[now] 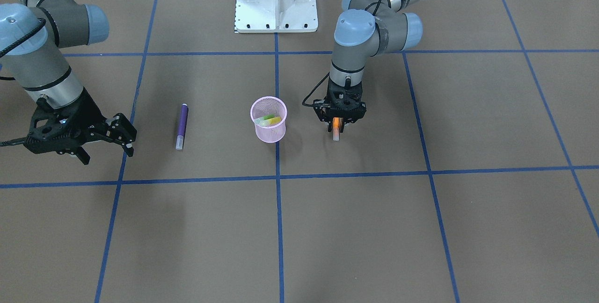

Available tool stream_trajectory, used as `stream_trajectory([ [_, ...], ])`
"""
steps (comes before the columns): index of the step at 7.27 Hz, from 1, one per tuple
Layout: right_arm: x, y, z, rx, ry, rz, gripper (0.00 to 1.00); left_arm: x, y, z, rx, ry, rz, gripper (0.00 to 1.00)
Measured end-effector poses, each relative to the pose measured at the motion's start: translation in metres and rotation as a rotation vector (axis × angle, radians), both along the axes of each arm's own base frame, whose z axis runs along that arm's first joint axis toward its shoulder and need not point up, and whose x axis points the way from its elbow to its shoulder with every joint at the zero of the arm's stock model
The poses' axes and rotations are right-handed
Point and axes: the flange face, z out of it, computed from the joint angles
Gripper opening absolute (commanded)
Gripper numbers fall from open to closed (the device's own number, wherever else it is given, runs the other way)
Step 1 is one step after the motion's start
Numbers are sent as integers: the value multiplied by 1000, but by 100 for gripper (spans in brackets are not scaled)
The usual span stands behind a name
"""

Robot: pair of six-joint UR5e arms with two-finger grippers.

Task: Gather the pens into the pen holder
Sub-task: 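Lower the left gripper onto the orange marker and grasp it, then lift the orange marker with the left gripper and drop it into the cup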

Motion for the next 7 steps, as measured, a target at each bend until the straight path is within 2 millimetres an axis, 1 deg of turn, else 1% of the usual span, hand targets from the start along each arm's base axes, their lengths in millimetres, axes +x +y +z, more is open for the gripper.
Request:
stream_trajectory([
  [2,0,0,0,0,0,0,100,-3,0,-5,6,7,-1,0],
  [3,0,0,0,0,0,0,100,-10,0,-15,18,26,-4,0],
  [5,0,0,0,2,0,1,100,-36,0,-54,63,102,-21,0],
  [6,1,0,-1,4,-1,2,100,-48,1,-72,101,160,-31,0],
  [7,1,0,-1,9,-4,2,100,-56,1,-89,174,253,-56,0],
])
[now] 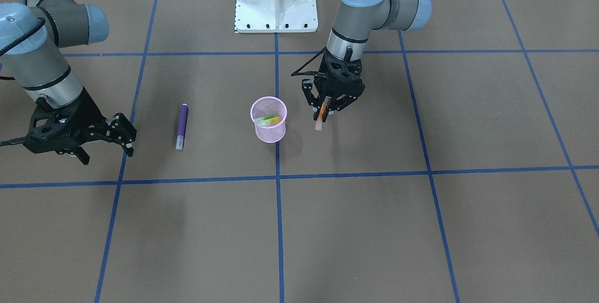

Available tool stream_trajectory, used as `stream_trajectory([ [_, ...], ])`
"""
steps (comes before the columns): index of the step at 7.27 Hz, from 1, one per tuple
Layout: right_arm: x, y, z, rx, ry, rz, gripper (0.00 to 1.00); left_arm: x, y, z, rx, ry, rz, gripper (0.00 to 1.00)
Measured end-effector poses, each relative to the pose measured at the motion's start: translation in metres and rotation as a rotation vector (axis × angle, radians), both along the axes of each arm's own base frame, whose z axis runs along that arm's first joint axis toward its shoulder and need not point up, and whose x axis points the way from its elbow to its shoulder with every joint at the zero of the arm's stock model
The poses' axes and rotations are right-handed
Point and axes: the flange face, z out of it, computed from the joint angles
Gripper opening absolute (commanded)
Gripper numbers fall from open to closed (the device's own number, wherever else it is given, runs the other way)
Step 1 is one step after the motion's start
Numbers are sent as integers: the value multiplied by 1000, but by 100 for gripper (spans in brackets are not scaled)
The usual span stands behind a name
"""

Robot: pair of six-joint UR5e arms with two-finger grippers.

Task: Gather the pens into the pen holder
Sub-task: 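Lift the orange marker with the left gripper and drop it into the cup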

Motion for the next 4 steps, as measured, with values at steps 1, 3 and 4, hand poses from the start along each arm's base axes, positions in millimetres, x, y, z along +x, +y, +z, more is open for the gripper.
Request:
stream_trajectory([
  [1,0,0,0,7,-5,0,100,-7,1,-16,102,100,-29,0],
  [3,0,0,-1,15,-12,0,100,-18,3,-38,334,239,-53,0],
  [4,0,0,-1,17,-13,0,100,-18,0,-43,439,295,-82,0],
])
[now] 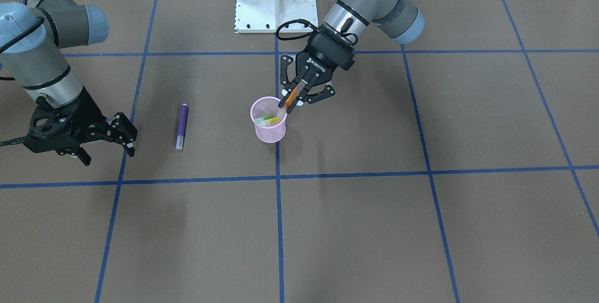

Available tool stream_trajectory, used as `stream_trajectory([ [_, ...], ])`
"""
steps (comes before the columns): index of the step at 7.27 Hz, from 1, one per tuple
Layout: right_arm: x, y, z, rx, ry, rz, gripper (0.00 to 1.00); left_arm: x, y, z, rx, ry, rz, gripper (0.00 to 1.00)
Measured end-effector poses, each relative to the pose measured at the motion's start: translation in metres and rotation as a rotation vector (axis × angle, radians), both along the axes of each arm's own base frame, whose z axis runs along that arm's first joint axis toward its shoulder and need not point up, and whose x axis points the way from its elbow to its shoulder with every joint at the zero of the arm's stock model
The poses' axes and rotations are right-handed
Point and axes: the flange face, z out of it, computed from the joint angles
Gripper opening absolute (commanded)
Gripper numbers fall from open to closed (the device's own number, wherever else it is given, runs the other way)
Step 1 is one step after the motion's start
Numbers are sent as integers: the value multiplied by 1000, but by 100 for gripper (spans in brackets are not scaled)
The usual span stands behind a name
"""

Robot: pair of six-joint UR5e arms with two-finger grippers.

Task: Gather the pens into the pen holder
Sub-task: 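Lift the orange marker with the left gripper and drop it into the cup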

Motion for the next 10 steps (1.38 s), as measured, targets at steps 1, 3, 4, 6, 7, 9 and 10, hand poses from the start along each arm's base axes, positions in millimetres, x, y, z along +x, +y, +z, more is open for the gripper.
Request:
stream_trajectory([
  [1,0,0,-1,2,-1,0,100,3,-2,-6,68,37,-21,0],
  [3,-1,-1,-4,6,-5,0,100,24,2,1,141,101,-49,0],
  [4,-1,-1,-5,7,-6,0,100,37,4,18,177,124,-63,0],
  [6,-1,-1,-5,6,-7,1,100,50,7,38,216,145,-73,0],
  [7,-1,-1,-6,5,-7,3,100,57,13,42,218,147,-71,0],
  [9,-1,-1,-6,3,-8,7,100,67,20,46,212,145,-70,31],
  [10,-1,-1,-5,4,-7,6,100,69,21,45,212,148,-71,52],
])
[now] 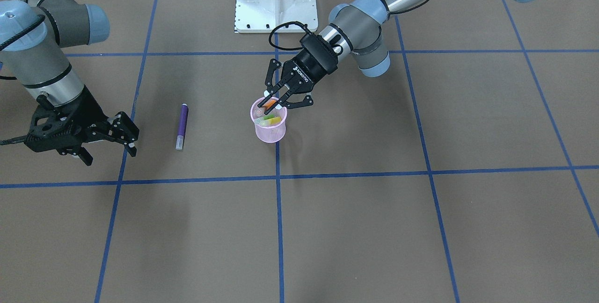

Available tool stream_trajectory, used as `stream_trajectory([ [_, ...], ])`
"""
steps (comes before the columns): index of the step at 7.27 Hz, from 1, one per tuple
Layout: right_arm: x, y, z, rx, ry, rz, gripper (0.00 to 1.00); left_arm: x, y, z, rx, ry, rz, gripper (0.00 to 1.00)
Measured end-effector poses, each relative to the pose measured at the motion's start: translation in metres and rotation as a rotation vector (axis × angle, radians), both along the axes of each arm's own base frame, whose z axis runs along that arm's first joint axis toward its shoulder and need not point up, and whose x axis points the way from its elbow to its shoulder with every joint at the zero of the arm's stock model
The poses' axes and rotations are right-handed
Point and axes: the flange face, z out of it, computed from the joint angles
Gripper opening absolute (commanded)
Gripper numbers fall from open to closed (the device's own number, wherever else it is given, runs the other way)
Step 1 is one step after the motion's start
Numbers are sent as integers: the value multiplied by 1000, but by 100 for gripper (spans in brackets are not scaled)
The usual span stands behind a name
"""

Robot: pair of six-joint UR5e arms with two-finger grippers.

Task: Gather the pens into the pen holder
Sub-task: 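Lift the orange marker with the left gripper and drop it into the cup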

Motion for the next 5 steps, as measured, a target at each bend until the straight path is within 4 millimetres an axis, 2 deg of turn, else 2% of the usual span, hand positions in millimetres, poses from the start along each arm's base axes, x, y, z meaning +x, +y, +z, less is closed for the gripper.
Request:
stream_trajectory([
  [1,0,0,0,0,1,-1,100,0,0,-2,2,6,0,77],
  [2,0,0,0,0,1,0,100,0,0,-5,4,12,0,99],
  [5,-2,0,-6,-25,-22,29,100,-12,0,-15,9,13,15,99],
])
